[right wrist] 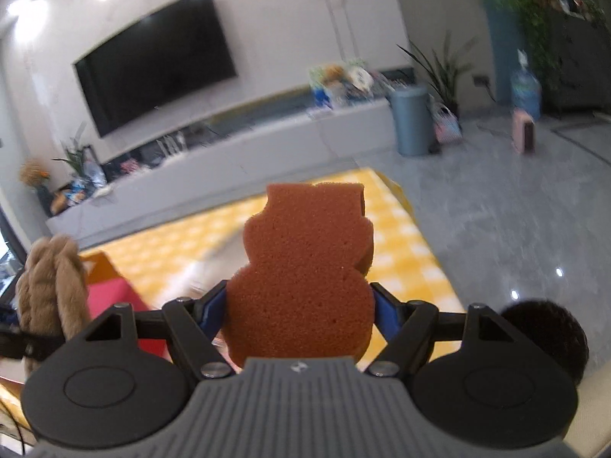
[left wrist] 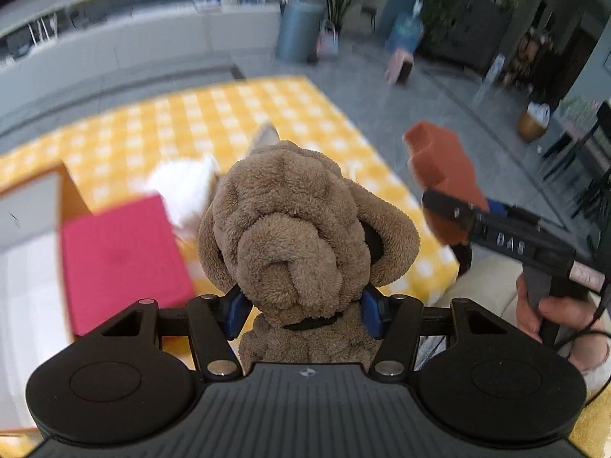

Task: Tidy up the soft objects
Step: 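Drop the plush dog into the white box with the left tool while the right tool carries the sponge, then lower the orange sponge into the white box and open the right tool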

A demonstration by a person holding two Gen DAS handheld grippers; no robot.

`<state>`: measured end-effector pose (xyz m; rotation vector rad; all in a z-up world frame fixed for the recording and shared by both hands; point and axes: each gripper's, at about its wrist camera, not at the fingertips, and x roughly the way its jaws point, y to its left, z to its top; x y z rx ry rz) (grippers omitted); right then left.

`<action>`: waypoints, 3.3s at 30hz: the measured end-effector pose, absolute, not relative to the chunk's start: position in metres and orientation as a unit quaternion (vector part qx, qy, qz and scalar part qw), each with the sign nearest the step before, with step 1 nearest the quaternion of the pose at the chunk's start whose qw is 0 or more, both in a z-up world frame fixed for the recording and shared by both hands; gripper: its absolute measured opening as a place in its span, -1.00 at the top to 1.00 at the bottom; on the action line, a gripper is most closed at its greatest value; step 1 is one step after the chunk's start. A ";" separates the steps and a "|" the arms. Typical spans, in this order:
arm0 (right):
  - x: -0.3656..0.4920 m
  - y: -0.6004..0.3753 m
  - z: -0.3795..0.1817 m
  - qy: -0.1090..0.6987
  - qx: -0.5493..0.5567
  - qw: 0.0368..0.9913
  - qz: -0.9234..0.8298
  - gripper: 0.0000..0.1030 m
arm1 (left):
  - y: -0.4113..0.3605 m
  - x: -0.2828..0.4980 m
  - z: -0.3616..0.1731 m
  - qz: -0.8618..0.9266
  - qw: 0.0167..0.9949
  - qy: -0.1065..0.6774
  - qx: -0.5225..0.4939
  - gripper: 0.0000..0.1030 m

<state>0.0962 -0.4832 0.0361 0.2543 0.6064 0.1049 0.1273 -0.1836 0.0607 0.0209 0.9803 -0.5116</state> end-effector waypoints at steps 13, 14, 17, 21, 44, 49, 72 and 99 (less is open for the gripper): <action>0.090 -0.299 0.105 0.257 0.105 0.934 0.224 -0.45 | -0.004 0.119 0.086 -0.123 0.906 0.384 -0.129 -0.29; 0.092 -0.282 0.104 0.261 0.102 0.930 0.239 -0.45 | 0.009 0.119 0.081 -0.109 0.908 0.382 -0.134 -0.29; 0.098 -0.228 0.094 0.276 0.085 0.917 0.275 -0.45 | 0.038 0.124 0.065 -0.063 0.913 0.380 -0.134 -0.29; 0.104 -0.159 0.072 0.303 0.052 0.907 0.288 -0.45 | 0.051 0.134 0.039 -0.018 0.915 0.396 -0.083 -0.29; 0.131 -0.092 0.002 0.370 -0.032 0.906 0.204 -0.43 | 0.094 0.117 -0.016 -0.035 0.880 0.469 -0.058 -0.54; 0.125 -0.091 -0.002 0.373 -0.043 0.905 0.201 -0.43 | 0.126 0.098 0.005 -0.060 0.894 0.421 -0.138 -0.74; 0.193 -0.019 -0.030 0.434 0.023 0.878 0.202 -0.43 | 0.174 0.086 0.001 0.022 0.909 0.373 -0.186 -0.82; 0.200 -0.035 -0.028 0.517 0.094 0.810 0.260 0.48 | 0.187 0.082 0.004 0.043 0.913 0.357 -0.192 -0.82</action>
